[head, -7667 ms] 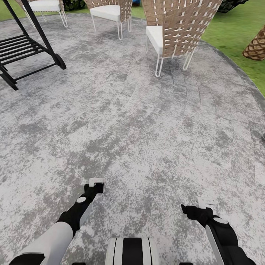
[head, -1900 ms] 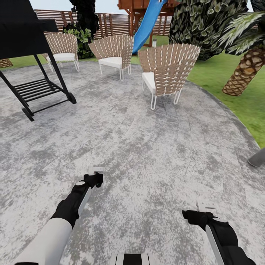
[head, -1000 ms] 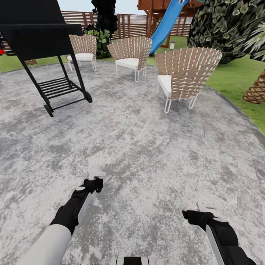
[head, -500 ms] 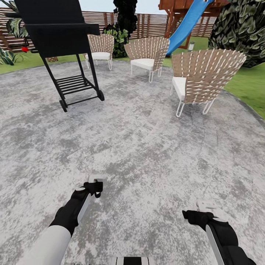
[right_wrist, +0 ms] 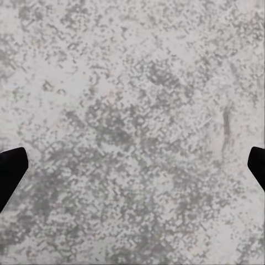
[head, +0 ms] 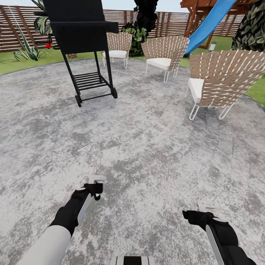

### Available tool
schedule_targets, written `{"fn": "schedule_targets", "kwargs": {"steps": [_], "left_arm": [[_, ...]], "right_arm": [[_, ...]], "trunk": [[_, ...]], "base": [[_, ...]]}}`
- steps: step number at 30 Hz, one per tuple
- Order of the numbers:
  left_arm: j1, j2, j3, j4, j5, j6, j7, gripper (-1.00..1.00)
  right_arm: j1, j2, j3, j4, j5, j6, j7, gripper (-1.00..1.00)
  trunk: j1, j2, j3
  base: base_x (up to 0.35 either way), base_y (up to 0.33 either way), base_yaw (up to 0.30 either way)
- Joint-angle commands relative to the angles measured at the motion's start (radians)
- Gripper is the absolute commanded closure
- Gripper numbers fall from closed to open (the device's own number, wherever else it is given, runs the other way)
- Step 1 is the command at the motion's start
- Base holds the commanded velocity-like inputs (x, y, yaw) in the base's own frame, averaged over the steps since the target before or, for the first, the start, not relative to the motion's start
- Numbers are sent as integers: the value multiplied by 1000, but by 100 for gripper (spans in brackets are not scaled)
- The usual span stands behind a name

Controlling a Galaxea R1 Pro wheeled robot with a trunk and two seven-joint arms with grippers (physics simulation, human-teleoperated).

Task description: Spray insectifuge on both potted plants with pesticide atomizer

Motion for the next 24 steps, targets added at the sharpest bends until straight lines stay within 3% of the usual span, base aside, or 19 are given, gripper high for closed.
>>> {"fn": "schedule_targets", "kwargs": {"steps": [1, 24], "left_arm": [[0, 0, 0, -1, 0, 6, 0, 100], [0, 0, 1, -1, 1, 6, 0, 100]], "right_arm": [[0, 0, -1, -1, -1, 5, -1, -100], [0, 0, -1, -1, -1, 5, -1, -100]], "trunk": [[0, 0, -1], [0, 0, -8]], "base": [[0, -1, 257], [0, 0, 257]]}}
